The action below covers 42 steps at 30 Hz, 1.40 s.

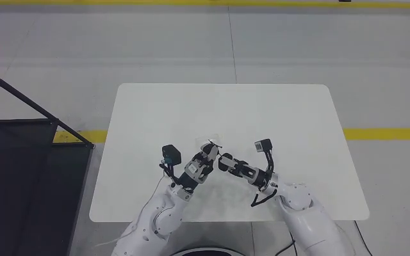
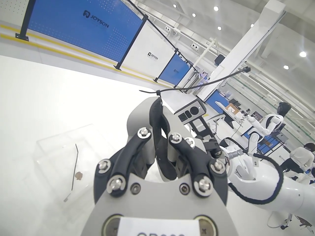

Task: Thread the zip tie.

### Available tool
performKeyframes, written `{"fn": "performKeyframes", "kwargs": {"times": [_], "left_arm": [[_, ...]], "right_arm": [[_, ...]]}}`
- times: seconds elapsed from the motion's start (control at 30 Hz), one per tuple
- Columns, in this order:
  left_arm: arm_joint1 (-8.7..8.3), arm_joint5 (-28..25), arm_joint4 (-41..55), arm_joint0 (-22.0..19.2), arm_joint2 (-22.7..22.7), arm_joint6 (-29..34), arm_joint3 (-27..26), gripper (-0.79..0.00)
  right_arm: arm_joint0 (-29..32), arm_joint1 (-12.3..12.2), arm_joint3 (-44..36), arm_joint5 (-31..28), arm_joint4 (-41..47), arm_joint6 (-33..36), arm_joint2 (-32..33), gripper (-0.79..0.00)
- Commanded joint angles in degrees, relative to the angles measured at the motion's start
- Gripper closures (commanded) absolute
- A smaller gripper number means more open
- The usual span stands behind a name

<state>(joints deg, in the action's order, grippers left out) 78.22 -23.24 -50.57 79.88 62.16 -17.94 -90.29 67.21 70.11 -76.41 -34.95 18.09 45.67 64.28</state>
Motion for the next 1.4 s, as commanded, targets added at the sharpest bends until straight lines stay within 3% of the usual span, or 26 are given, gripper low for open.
{"fn": "performKeyframes", "kwargs": {"times": [0.0,0.3,0.37,0.5,0.7,0.8,1.0,1.37], "left_arm": [[0.01,-0.05,-0.01,0.02,0.02,0.01,0.02,0.0],[0.08,-0.13,-0.28,0.07,0.05,-0.2,0.14,0.0],[0.09,-0.11,-0.43,0.05,0.05,-0.31,0.16,0.0],[0.14,-0.1,-0.52,0.05,-0.02,-0.42,0.26,0.0],[0.2,-0.29,-0.61,-0.01,-0.06,-0.57,0.41,0.0],[0.23,-0.31,-0.5,0.0,-0.07,-0.47,0.42,0.0],[0.27,-0.19,-0.67,0.04,-0.04,-0.53,0.4,0.0],[0.34,-0.11,-0.66,0.11,0.1,-0.5,0.48,0.0]], "right_arm": [[-0.13,0.01,0.15,-0.03,0.16,0.11,-0.09,-0.197],[-0.29,-0.03,0.46,0.07,0.2,-0.24,-0.04,-0.179],[-0.29,-0.06,0.55,0.27,0.32,-0.4,0.12,-0.203],[-0.32,-0.11,0.71,1.34,0.57,-0.81,0.34,-0.323],[-0.52,-0.11,0.56,1.84,0.8,-0.61,0.26,-0.311],[-0.44,-0.09,0.42,1.74,0.84,-0.74,0.16,-0.296],[-0.25,-0.1,0.19,1.34,0.89,-0.41,-0.02,-0.003],[-0.3,-0.18,0.24,1.16,1.61,0.11,0.15,0.0]]}}
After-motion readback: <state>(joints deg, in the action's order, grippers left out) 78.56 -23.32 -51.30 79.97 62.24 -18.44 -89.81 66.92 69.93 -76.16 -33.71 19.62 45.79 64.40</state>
